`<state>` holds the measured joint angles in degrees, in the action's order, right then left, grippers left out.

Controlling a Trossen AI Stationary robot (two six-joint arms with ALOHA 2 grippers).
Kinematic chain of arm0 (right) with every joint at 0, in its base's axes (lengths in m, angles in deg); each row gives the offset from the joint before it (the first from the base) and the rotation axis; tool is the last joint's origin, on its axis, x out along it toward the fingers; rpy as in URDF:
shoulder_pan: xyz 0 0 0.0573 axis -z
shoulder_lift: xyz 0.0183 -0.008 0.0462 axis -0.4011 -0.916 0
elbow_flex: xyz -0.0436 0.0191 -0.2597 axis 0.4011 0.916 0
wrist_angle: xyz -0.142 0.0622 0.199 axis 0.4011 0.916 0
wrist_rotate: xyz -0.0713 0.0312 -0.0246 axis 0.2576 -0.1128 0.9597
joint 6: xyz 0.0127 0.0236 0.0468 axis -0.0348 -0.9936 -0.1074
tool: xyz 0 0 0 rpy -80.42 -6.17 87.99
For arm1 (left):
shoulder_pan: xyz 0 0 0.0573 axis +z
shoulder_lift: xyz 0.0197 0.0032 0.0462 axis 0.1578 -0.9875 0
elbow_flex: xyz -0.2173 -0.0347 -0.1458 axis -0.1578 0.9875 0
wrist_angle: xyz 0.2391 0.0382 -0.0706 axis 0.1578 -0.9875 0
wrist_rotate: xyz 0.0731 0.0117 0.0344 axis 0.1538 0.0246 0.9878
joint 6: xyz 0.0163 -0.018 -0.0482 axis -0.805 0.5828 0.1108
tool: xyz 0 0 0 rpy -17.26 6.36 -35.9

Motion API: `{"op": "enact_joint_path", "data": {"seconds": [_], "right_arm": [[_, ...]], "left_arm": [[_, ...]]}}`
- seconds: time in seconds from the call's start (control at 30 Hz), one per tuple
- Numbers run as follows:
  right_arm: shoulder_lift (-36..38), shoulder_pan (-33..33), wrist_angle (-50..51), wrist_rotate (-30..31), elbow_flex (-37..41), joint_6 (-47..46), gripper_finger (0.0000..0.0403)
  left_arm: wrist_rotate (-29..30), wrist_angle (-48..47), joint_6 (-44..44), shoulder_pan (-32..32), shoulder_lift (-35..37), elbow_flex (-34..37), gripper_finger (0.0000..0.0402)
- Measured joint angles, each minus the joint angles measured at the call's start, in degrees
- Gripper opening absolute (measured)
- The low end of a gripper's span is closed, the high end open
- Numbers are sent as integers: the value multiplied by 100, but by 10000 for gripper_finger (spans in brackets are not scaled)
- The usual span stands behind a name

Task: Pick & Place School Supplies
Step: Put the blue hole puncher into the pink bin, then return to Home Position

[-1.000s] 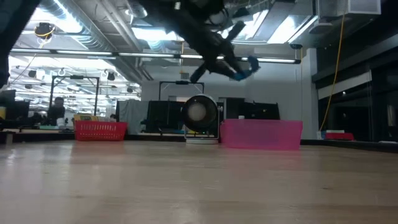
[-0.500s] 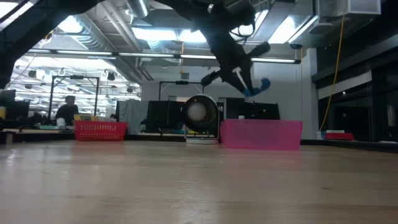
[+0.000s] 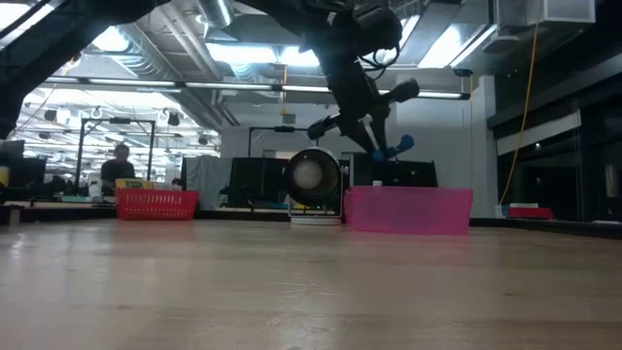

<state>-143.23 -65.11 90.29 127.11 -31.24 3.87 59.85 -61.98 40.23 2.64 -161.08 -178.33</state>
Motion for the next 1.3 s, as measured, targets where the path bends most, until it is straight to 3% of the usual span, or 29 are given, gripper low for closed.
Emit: {"op": "enact_joint_path", "data": {"seconds": [0.47,0.9,1.13,1.3], "right_arm": [[0,-1,-88,0,0,44,194],[2,-2,-109,-3,0,89,194],[2,-2,-109,-43,0,113,194],[2,-79,-111,-13,0,111,194]], "left_arm": [[176,-403,157,-84,-256,4,33],[310,-49,35,-122,-293,3,34],[428,543,-319,-146,-291,3,118],[540,535,-336,-148,-291,3,133]]}}
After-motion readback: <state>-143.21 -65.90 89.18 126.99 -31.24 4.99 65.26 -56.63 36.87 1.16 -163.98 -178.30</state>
